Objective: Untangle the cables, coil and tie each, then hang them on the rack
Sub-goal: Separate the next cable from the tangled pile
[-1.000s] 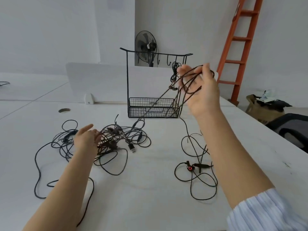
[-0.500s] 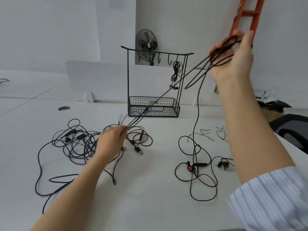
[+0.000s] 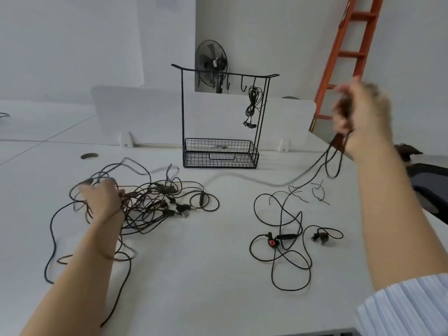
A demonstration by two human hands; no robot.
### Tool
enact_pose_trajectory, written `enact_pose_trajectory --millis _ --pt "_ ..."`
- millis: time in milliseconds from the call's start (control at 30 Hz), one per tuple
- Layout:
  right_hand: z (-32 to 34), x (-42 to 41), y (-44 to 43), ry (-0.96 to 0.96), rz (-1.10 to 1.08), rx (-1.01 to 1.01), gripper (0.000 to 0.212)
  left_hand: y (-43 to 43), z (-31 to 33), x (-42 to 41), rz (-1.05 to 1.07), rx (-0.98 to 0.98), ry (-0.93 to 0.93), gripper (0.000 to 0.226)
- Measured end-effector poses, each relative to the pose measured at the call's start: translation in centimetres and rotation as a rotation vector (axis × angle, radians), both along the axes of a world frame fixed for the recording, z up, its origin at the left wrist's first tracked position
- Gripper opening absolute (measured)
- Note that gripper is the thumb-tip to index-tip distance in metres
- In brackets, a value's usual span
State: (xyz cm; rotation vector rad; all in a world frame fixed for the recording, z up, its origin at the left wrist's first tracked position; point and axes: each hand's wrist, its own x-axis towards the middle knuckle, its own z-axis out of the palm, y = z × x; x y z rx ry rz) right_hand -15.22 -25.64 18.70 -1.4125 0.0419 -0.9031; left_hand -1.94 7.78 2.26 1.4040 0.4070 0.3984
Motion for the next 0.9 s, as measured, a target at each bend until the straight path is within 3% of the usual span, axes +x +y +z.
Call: enact_pose_trajectory --millis 67,167,233,300,367,467,533,633,700,767,900 --pt "-1.8 0.9 0.7 0.364 0.027 -0.354 0.029 -1.1 0.0 -0.2 -0.061 -0.097 -0.101 0.031" --pt "-5.9 2.0 3.1 0.915 0.275 -0.980 0.042 -2.6 -0.2 -1.0 -0.249 0.055 -0.148 0.025" --pt "-8.2 2.5 5.2 1.124 0.394 -1.226 0.051 -2.5 -0.6 -0.7 -0.285 0.082 -0.133 0.022" --pt "-10.3 3.1 6.9 1.215 0.379 -1.392 0.058 -2.5 -1.0 -0.5 -0.297 0.128 -0.081 0.021" --pt "-12.5 3.8 8.4 1.157 0.253 -1.517 0.062 -2.4 -1.2 -0.2 -0.294 0.142 -0.064 0.022" --pt "-14.1 4.6 10.0 0.806 0.064 -1.591 0.055 -2.3 -1.2 -0.1 -0.279 0.125 -0.075 0.027" --pt "-14.7 4.9 10.9 0.635 0.145 -1.527 0.042 -2.3 -0.9 -0.3 -0.265 0.104 -0.072 0.028" --pt "-15.3 5.0 12.2 0.666 0.357 -1.491 0.041 -2.3 -0.9 -0.4 -0.186 0.080 -0.081 0.019" --pt "-16.2 5.0 12.5 0.753 0.378 -1.584 0.041 -2.3 -0.7 -0.9 -0.111 0.085 -0.120 0.009" --pt "-17.3 5.0 12.4 0.751 0.334 -1.626 0.031 -2.4 -0.3 -1.5 -0.053 0.216 -0.160 0.017" --pt "-17.7 4.9 11.8 0.762 0.337 -1.487 0.026 -3.2 1.3 -3.3 -0.020 0.749 -0.258 0.032"
